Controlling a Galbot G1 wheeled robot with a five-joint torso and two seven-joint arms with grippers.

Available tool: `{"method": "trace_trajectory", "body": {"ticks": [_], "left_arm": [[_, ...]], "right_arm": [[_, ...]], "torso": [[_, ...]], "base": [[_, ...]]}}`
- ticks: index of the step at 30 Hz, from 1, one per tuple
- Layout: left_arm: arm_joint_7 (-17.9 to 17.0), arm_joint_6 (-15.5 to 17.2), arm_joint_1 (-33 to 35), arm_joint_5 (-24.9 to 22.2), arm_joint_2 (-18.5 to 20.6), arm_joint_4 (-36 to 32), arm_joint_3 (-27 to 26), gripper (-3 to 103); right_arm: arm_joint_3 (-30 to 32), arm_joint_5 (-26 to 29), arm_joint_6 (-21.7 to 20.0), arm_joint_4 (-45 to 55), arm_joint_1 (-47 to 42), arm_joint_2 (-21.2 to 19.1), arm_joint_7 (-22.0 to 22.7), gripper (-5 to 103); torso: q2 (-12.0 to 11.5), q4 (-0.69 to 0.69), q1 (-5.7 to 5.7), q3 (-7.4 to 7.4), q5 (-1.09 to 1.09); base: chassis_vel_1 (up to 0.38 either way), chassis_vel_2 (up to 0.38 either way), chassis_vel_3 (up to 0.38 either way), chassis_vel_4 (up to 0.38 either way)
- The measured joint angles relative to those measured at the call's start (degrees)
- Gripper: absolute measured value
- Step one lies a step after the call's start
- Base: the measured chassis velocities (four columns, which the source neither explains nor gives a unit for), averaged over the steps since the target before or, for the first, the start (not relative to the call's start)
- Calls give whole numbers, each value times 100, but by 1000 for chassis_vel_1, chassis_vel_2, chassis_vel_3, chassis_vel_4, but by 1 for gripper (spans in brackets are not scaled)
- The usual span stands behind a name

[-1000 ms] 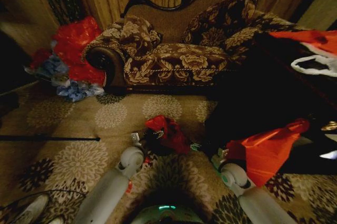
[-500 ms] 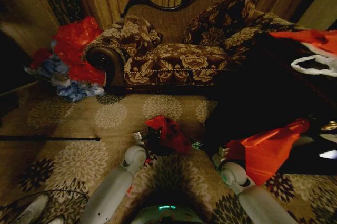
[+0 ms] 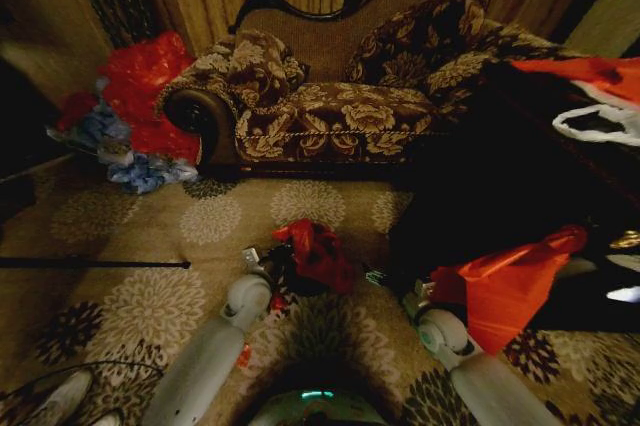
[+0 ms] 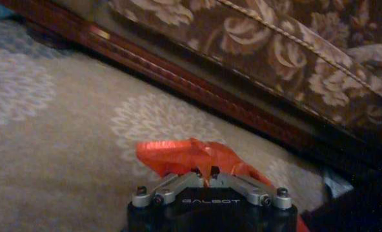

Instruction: Place a garbage bag over the trash bin.

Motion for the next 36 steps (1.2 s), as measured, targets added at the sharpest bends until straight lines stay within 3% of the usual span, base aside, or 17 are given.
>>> {"method": "trace_trajectory", "body": {"ticks": [11, 22, 36], "left_arm": [[-103, -137, 263, 81, -185, 404, -446, 0], [481, -281, -112, 244, -825, 2257, -250, 0], [860, -388, -321, 654, -1312, 3749, -230, 0]], "right_arm": [[65, -118, -1, 49, -168, 98, -41, 100], [90, -120, 13, 50, -156, 131, -126, 100], [51, -199, 20, 195, -254, 253, -137, 100]], "torso": [[0, 0, 0, 0, 1], [0, -1, 0, 1, 2], [0, 0, 0, 1, 1]], "base": [[0, 0, 0, 0], [0, 0, 0, 0], [0, 0, 0, 0]]}}
